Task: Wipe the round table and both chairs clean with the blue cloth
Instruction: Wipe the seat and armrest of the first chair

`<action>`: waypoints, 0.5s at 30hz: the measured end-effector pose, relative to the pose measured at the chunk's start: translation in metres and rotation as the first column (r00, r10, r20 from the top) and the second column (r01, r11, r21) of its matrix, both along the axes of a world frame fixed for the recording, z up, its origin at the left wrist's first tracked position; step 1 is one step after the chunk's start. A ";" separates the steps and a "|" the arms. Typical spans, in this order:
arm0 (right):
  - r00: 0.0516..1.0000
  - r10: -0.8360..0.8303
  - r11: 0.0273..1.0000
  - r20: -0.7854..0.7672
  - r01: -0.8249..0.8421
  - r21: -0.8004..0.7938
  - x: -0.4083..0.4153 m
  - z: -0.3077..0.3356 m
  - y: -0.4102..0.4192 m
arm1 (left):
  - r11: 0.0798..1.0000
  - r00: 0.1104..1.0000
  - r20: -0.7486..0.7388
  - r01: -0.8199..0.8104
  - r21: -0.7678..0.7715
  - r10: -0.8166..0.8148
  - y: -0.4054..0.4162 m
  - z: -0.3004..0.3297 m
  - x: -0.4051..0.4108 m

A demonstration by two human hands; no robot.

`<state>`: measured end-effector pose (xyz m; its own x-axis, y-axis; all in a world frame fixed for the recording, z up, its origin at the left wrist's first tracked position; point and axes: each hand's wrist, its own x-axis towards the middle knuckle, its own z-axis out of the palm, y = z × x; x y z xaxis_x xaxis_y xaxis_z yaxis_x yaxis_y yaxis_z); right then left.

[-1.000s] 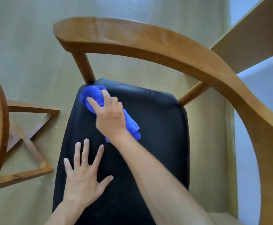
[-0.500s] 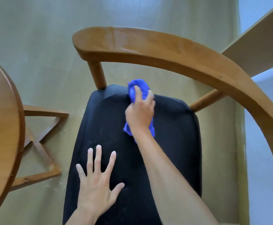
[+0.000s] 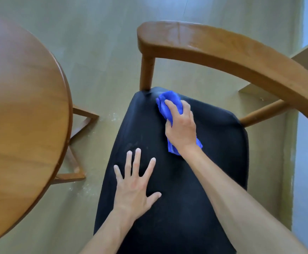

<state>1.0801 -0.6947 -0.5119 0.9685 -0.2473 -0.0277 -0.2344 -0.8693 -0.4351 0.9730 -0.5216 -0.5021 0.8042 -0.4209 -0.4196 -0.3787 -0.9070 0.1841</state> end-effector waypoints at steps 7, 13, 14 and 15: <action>0.760 0.646 0.763 0.077 -0.644 -0.051 -0.116 0.003 0.044 | 0.962 0.957 -0.102 0.272 0.003 -0.270 0.063 0.021 -0.046; 0.954 0.299 0.923 -0.019 -0.294 -0.249 0.021 0.008 0.030 | 0.947 0.941 -0.130 0.319 0.039 -0.311 0.073 0.019 -0.057; 0.983 0.179 0.961 -0.050 -0.186 -0.205 0.029 0.007 0.038 | 0.952 0.946 -0.122 0.306 0.033 -0.300 0.073 0.018 -0.059; 0.988 0.144 0.976 -0.052 -0.150 -0.159 0.024 0.005 0.049 | 0.954 0.947 -0.126 0.299 0.024 -0.294 0.073 0.019 -0.059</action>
